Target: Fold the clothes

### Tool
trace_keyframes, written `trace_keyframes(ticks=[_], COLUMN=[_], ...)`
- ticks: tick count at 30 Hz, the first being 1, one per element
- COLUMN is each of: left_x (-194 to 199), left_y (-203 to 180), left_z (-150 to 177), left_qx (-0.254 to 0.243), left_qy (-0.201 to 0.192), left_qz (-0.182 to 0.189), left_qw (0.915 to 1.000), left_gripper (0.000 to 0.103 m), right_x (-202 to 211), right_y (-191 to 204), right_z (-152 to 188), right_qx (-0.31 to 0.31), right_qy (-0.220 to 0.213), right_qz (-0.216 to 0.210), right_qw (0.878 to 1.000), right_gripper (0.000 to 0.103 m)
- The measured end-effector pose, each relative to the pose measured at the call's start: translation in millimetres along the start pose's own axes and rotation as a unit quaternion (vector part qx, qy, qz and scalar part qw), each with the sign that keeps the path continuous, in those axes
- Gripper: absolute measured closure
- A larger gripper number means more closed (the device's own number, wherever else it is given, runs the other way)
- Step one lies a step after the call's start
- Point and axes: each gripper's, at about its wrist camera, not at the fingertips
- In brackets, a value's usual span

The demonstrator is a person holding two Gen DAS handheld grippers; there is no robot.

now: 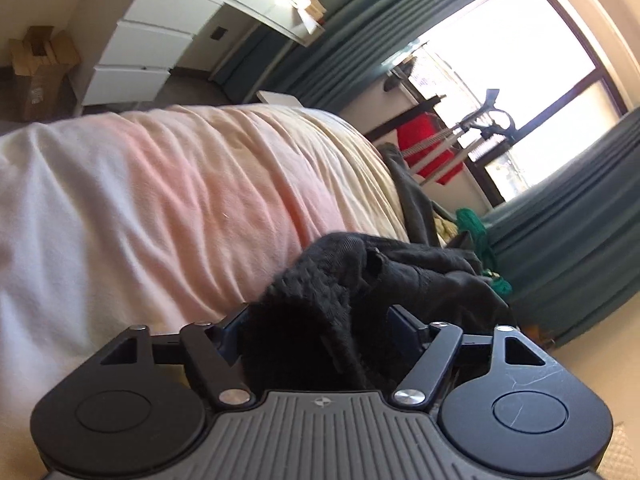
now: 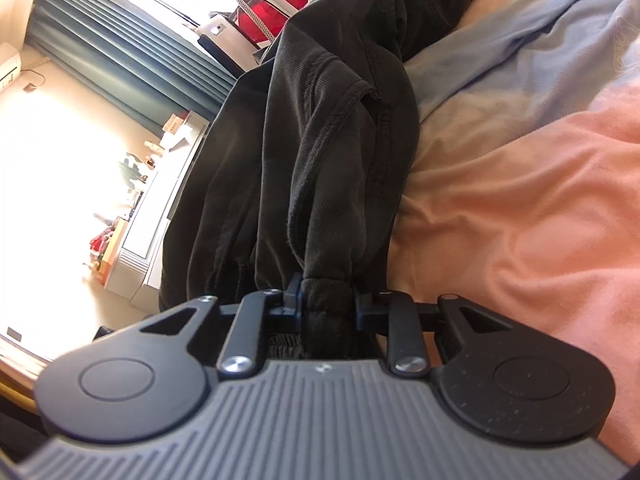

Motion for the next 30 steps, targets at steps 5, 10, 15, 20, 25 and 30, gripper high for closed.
trace_keyframes(ticks=[5, 10, 15, 20, 25, 30], left_x=[-11, 1, 24, 34, 17, -36], left_y=[-11, -28, -46, -57, -37, 18], left_z=[2, -21, -87, -165, -230, -233], left_qx=[-0.03, -0.045, -0.057, -0.105, -0.146, -0.16], left_qy=[0.02, -0.003, -0.032, -0.06, -0.079, -0.032], left_qz=[-0.024, -0.011, 0.01, -0.025, -0.112, -0.171], left_qw=[0.999, 0.9989, 0.9978, 0.9924, 0.9797, 0.9717], left_gripper=[0.084, 0.087, 0.088, 0.088, 0.088, 0.086], right_x=[-2, 3, 11, -9, -68, -151], right_y=[-5, -10, 25, 77, 136, 149], right_z=[4, 10, 37, 70, 119, 158], right_qx=[-0.006, -0.042, -0.015, -0.012, -0.016, -0.007], right_qy=[-0.005, -0.009, -0.003, 0.031, 0.094, 0.147], right_qz=[0.001, -0.019, -0.058, -0.128, -0.198, -0.163], right_qw=[1.0, 0.999, 0.998, 0.991, 0.976, 0.976], right_gripper=[0.078, 0.078, 0.079, 0.08, 0.08, 0.08])
Point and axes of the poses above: each gripper's, at about its wrist camera, not at the fingertips, and x roughly against the way its jaws point, y to its left, z to its underside, and after that the axes turned 12 degrees about -x, right-handed
